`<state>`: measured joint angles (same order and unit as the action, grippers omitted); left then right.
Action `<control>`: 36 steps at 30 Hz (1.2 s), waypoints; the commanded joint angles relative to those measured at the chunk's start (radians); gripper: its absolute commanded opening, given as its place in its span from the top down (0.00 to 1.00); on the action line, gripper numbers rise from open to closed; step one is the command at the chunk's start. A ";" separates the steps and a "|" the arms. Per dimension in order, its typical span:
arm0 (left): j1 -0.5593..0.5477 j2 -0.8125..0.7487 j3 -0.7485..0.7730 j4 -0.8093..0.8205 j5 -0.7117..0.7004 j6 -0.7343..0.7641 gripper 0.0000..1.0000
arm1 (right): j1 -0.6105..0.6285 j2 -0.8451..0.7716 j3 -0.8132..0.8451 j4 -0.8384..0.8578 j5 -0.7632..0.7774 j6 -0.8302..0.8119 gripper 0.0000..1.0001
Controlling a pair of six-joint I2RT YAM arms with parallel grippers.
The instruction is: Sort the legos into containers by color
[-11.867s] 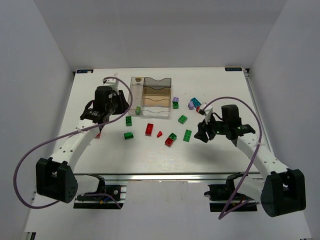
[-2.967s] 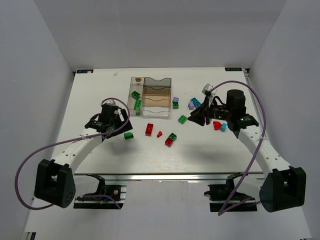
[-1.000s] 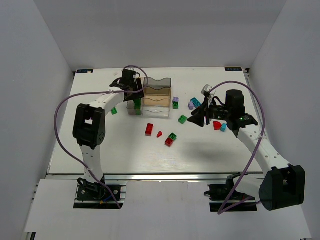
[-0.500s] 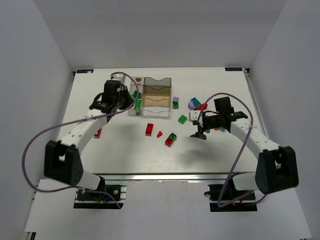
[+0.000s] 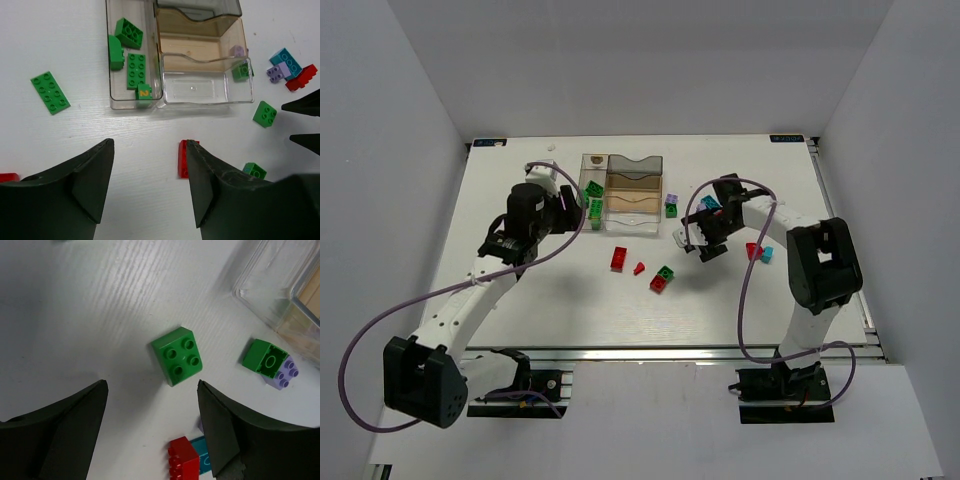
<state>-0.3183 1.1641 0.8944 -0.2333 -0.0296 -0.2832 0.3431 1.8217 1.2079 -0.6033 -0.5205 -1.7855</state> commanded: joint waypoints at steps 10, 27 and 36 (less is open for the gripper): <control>-0.005 -0.110 -0.005 0.020 -0.069 0.033 0.30 | 0.037 0.165 0.196 -0.150 0.065 -0.137 0.28; -0.005 -0.139 -0.017 0.028 -0.098 0.022 0.29 | 0.103 0.300 0.352 -0.319 0.125 -0.161 0.42; 0.004 -0.173 -0.025 0.035 -0.133 0.016 0.28 | 0.120 0.228 0.303 -0.334 0.113 -0.033 0.90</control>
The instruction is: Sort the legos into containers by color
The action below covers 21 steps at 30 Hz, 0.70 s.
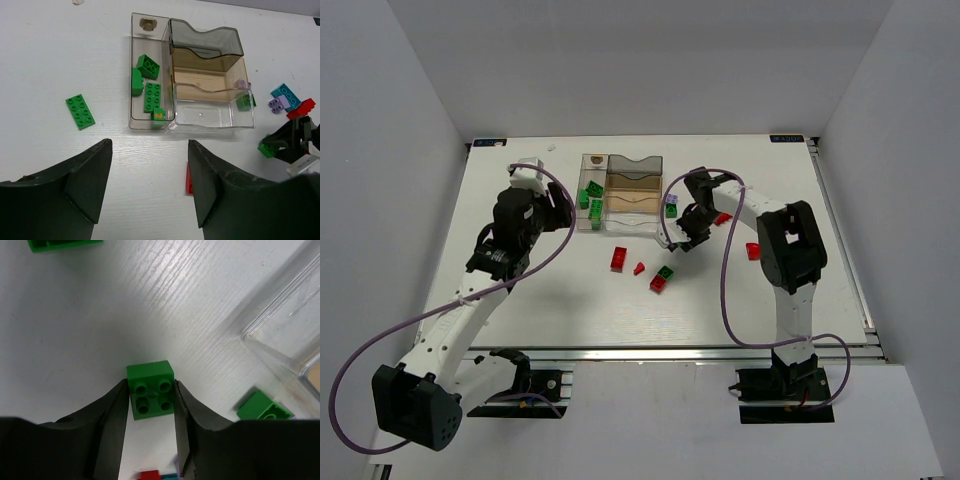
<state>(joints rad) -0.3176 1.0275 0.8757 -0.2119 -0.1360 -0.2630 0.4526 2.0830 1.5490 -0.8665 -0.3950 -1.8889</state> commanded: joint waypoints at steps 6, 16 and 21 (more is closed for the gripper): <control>0.003 -0.053 -0.006 0.016 -0.037 -0.016 0.28 | 0.084 -0.250 -0.035 0.131 -0.139 0.641 1.00; 0.003 -0.136 -0.047 0.045 -0.180 -0.013 0.28 | 0.259 -0.144 0.156 0.753 0.007 1.570 1.00; 0.003 -0.165 -0.064 0.060 -0.227 -0.004 0.28 | 0.287 0.066 0.437 0.854 0.133 1.777 1.00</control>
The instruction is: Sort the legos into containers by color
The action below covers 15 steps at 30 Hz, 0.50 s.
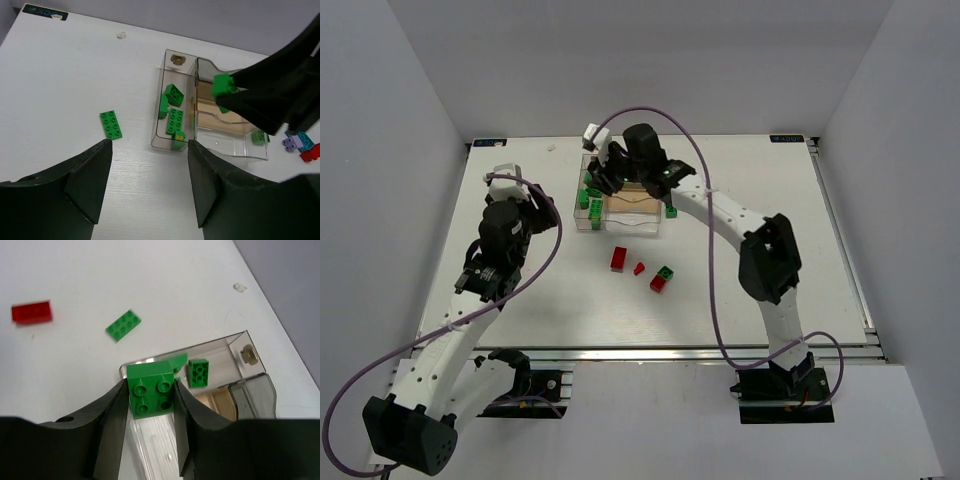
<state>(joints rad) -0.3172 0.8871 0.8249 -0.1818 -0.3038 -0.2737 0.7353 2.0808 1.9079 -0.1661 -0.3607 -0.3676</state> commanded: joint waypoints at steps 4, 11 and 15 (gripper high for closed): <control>0.003 -0.020 -0.013 0.028 -0.061 0.010 0.28 | 0.033 0.156 0.169 0.224 0.190 0.288 1.00; 0.003 0.004 -0.009 0.025 -0.038 0.008 0.28 | 0.029 0.248 0.169 0.296 0.215 0.312 0.85; 0.003 0.021 -0.007 0.025 -0.028 0.008 0.28 | 0.024 0.283 0.160 0.303 0.195 0.305 0.63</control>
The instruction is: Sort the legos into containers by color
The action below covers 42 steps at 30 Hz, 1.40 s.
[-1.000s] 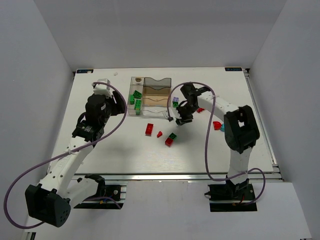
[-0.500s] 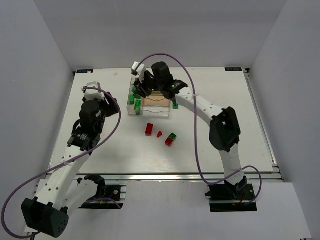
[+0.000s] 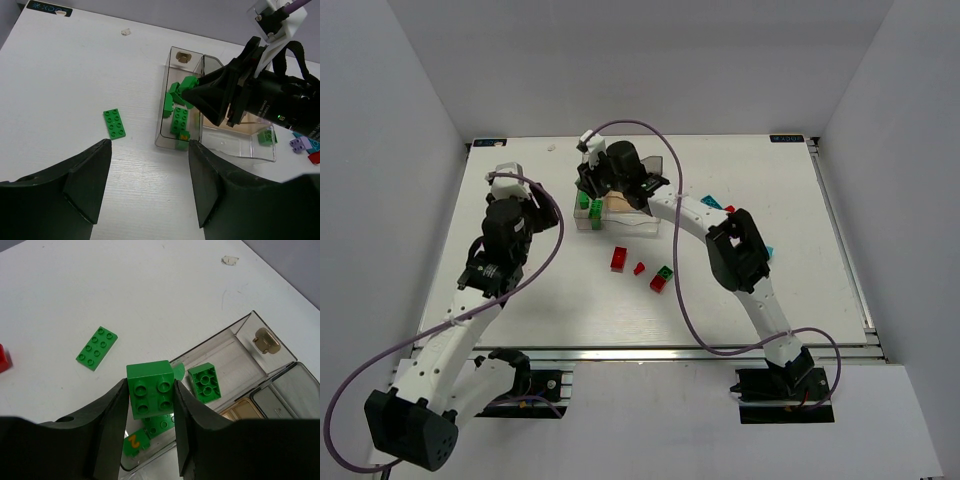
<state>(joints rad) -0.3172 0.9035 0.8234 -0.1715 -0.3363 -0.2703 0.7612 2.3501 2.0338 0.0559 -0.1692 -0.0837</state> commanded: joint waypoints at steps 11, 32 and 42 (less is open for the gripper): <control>0.003 0.129 0.023 -0.017 0.091 0.002 0.23 | -0.016 -0.070 -0.006 0.065 -0.015 0.036 0.37; 0.116 0.828 0.382 -0.157 0.085 -0.199 0.23 | -0.244 -1.225 -1.089 -0.184 -0.572 -0.010 0.11; 0.156 1.034 0.606 -0.264 0.005 -0.201 0.25 | -0.318 -1.468 -1.278 -0.067 -0.478 -0.027 0.47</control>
<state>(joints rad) -0.1715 1.9179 1.3651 -0.3920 -0.2871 -0.4591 0.4568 0.8848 0.7719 -0.0757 -0.6537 -0.1104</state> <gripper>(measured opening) 0.753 0.609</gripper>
